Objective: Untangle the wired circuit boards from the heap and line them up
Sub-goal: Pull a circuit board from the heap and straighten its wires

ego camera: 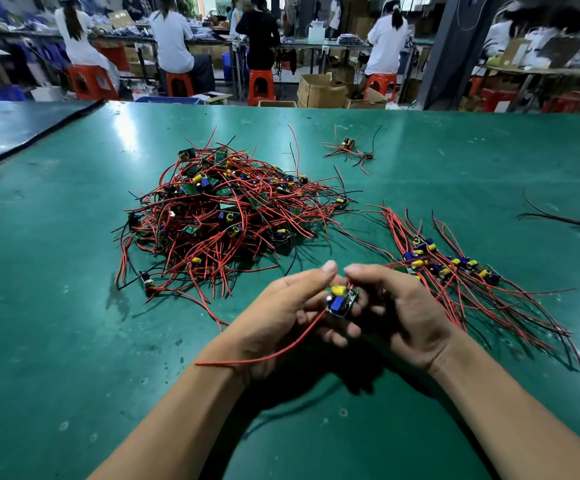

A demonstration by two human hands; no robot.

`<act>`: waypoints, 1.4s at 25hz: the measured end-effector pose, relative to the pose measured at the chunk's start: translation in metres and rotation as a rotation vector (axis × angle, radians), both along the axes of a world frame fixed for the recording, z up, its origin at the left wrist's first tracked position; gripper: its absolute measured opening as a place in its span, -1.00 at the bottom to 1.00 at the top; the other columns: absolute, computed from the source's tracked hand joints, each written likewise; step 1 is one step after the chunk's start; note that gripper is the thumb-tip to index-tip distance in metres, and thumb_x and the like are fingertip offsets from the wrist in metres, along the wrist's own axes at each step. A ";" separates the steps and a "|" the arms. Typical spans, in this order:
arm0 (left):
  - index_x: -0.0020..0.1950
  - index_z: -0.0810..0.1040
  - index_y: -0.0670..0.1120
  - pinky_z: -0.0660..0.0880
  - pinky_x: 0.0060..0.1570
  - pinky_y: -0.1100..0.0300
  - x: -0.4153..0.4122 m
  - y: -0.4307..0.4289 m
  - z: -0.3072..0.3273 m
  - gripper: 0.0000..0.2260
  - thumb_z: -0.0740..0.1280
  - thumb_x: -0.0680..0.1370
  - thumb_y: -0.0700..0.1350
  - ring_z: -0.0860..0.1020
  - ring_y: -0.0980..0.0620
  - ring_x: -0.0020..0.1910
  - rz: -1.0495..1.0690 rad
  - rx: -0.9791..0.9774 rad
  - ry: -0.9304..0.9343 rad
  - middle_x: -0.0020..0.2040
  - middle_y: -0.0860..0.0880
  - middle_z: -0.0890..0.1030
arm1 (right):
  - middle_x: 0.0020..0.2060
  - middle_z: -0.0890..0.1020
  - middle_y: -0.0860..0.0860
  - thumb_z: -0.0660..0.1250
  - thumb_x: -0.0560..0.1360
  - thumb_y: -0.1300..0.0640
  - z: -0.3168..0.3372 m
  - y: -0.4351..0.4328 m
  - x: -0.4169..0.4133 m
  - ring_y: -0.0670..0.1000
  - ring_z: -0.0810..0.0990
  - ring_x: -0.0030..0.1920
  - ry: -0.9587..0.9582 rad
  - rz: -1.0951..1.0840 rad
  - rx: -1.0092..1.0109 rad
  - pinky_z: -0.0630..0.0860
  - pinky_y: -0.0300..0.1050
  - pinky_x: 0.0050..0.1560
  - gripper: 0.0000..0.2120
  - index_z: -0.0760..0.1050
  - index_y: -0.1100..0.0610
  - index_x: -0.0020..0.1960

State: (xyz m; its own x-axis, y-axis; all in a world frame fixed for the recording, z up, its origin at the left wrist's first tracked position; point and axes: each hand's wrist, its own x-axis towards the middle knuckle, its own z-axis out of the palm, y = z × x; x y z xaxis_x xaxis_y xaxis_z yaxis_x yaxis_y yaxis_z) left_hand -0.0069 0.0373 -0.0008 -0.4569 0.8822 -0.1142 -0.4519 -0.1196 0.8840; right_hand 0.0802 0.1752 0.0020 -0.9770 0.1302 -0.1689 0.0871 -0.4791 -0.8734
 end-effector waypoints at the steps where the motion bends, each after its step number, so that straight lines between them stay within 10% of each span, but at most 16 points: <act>1: 0.09 0.50 -0.23 0.55 -0.40 0.20 0.001 -0.001 -0.001 -0.72 0.32 0.54 -0.03 0.63 -0.06 -0.34 -0.017 0.017 -0.015 -0.16 -0.18 0.64 | -0.47 0.41 0.01 0.43 0.40 0.01 -0.001 -0.002 0.000 0.02 0.41 -0.47 -0.006 0.002 0.041 0.39 -0.06 -0.31 -0.78 0.50 0.08 -0.34; 11: -0.06 0.62 -0.22 0.60 -0.28 0.17 0.004 0.004 -0.019 -0.81 0.48 0.44 -0.12 0.61 0.01 -0.30 0.291 -0.084 0.281 -0.23 -0.14 0.67 | -0.41 0.52 -0.05 0.48 0.42 -0.02 -0.009 0.009 -0.005 -0.14 0.44 -0.39 0.038 -0.226 0.577 0.38 -0.36 -0.39 -0.79 0.60 0.10 -0.27; 17: -0.15 0.68 0.06 0.42 -0.28 0.02 0.008 0.008 -0.023 -0.86 0.34 0.54 -0.09 0.46 -0.02 -0.32 0.357 -0.226 0.563 -0.32 -0.17 0.58 | -0.36 0.63 -0.10 0.46 0.50 0.17 -0.014 0.011 -0.007 -0.24 0.50 -0.43 0.016 -0.243 0.550 0.38 -0.45 -0.41 -0.89 0.68 0.22 -0.06; 24: -0.12 0.66 -0.06 0.37 -0.31 0.12 0.011 0.007 -0.022 -0.83 0.30 0.60 -0.14 0.42 0.01 -0.37 0.387 -0.264 0.638 -0.37 -0.07 0.53 | -0.15 0.69 0.13 0.37 0.57 0.19 -0.011 0.010 -0.006 -0.01 0.65 -0.20 -0.056 -0.125 0.460 0.57 -0.23 -0.18 -0.86 0.67 0.22 0.04; 28: -0.16 0.66 -0.07 0.38 -0.44 0.30 0.012 0.007 -0.021 -0.85 0.34 0.57 -0.15 0.45 0.11 -0.51 0.410 -0.324 0.702 -0.47 0.05 0.54 | -0.05 0.72 0.00 0.38 0.56 0.20 -0.009 0.011 -0.009 -0.01 0.66 0.02 -0.034 -0.244 0.860 0.51 -0.13 0.16 -0.88 0.70 0.13 -0.09; 35: -0.19 0.66 -0.06 0.38 -0.44 0.33 0.012 0.008 -0.019 -0.86 0.36 0.54 -0.14 0.46 0.18 -0.54 0.383 -0.381 0.736 -0.48 0.08 0.56 | -0.08 0.65 -0.08 0.40 0.53 0.20 -0.013 0.023 -0.010 -0.22 0.56 -0.08 0.018 -0.577 1.121 0.37 -0.43 -0.10 -0.89 0.69 0.04 -0.06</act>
State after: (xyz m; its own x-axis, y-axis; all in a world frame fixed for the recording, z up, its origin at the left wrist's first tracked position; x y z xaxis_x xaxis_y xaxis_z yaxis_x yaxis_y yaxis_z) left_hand 0.0055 0.0454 -0.0195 -0.7835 0.6175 0.0695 0.2523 0.2140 0.9437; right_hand 0.0702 0.1983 -0.0107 -0.7312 0.6004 0.3236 0.0962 0.5605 -0.8226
